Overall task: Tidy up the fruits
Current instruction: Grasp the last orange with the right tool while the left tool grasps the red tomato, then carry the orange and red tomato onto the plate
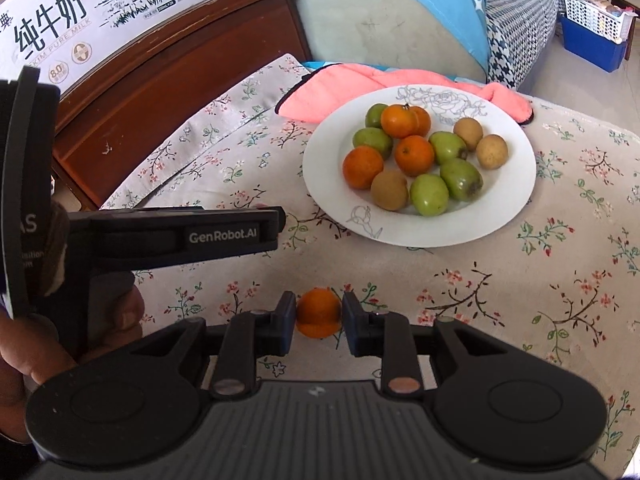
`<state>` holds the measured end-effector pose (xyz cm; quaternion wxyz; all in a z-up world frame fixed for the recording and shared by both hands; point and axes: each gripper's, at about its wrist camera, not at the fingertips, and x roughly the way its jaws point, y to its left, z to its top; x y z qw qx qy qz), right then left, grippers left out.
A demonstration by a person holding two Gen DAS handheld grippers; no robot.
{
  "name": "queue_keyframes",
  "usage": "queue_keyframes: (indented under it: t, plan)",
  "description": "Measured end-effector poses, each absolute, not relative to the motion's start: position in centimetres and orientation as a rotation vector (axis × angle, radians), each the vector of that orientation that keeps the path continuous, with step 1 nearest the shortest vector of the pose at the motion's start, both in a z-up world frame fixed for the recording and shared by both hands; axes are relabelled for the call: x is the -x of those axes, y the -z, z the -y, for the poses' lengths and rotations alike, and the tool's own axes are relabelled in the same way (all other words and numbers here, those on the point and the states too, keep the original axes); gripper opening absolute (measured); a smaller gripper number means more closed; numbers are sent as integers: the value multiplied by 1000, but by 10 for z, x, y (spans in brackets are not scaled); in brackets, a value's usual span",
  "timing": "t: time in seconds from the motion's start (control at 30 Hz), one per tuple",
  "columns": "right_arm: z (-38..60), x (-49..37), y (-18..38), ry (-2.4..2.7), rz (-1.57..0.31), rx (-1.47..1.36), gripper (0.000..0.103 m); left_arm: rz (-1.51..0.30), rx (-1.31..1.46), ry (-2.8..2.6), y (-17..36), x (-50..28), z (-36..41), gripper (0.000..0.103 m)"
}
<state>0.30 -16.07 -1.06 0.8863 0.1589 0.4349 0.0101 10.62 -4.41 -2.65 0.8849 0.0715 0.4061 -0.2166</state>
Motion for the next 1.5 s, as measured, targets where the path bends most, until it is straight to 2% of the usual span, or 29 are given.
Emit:
queue_keyframes:
  t: [0.07,0.13,0.37,0.5,0.9,1.5]
  plan:
    - [160,-4,11,-22,-910,-339,27,-846,-153,457,30,-106,46,66]
    - [160,-4,11,-19,-911,-339,27,-856,-151,465,34,-107,48,56]
    - [162,-5,11,-18,-922,-348,28,-831,-145,461,37,-106,49,42]
    - [162,-6,13,-7,-935,-349,28,-827,-142,468,36,-106,49,25]
    - [165,-7,12,-15,-938,-361,27,-804,-100,478,22,-101,46,24]
    - [224,-11,-60,11,-640,-461,27,-678,-20,547,-33,-96,53,24]
